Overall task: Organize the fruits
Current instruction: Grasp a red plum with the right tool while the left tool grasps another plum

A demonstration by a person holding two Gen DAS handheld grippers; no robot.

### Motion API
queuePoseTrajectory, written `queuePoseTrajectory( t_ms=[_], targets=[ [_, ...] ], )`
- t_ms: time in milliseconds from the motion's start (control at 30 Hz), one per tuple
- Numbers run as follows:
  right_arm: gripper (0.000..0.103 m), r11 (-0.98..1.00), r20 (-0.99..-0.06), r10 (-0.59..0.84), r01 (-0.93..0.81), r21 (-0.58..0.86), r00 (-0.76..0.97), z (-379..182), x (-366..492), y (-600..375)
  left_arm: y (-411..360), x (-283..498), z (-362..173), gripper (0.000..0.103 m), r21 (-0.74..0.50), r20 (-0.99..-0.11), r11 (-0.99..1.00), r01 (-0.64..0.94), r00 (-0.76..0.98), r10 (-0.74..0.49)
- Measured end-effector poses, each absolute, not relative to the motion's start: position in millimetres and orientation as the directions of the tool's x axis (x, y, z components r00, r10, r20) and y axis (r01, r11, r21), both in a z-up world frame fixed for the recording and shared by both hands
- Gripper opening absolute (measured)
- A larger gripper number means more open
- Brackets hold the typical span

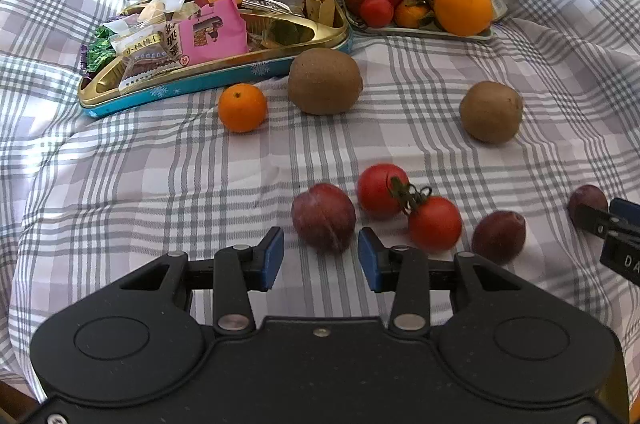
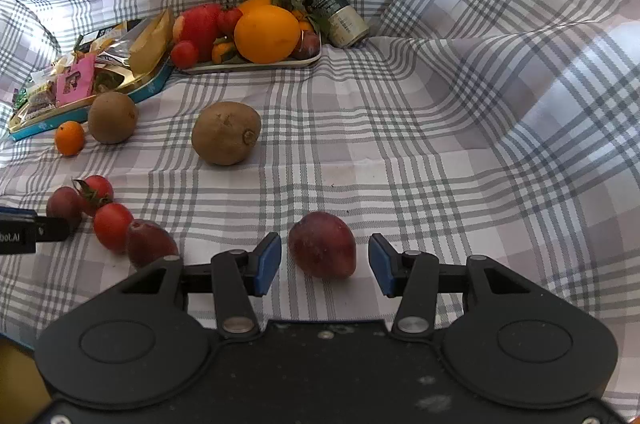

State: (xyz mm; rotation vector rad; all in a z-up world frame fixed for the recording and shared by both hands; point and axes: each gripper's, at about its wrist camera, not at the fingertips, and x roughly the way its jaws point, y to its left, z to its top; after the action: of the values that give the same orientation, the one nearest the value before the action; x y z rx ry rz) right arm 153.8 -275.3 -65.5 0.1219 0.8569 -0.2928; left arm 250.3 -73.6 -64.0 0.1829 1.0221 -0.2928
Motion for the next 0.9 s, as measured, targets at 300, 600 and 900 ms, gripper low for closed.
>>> queuePoseTrajectory(
  t_ms=[300, 600, 900],
  targets=[
    [0.05, 0.955, -0.774, -0.199, 0.296, -0.015, 0.602, -79.8, 164.4, -276.9, -79.2, 264.0, -75.7, 0.049, 0.009, -0.869, 0.947, 0.321, 0.471, -0.151],
    [0.05, 0.957, -0.772, -0.2, 0.288, -0.022, 0.604, -86.5, 168.1, -275.3, -82.3, 273.1, -81.0, 0.05, 0.01, -0.87, 0.95, 0.311, 0.471, -0.145],
    [0.042, 0.957, -0.764, -0.192, 0.288, -0.008, 0.616, -85.3, 165.6, -275.3, -77.8, 275.2, -79.8, 0.047, -0.013, -0.868, 0.955, 0.297, 0.471, -0.158]
  ],
)
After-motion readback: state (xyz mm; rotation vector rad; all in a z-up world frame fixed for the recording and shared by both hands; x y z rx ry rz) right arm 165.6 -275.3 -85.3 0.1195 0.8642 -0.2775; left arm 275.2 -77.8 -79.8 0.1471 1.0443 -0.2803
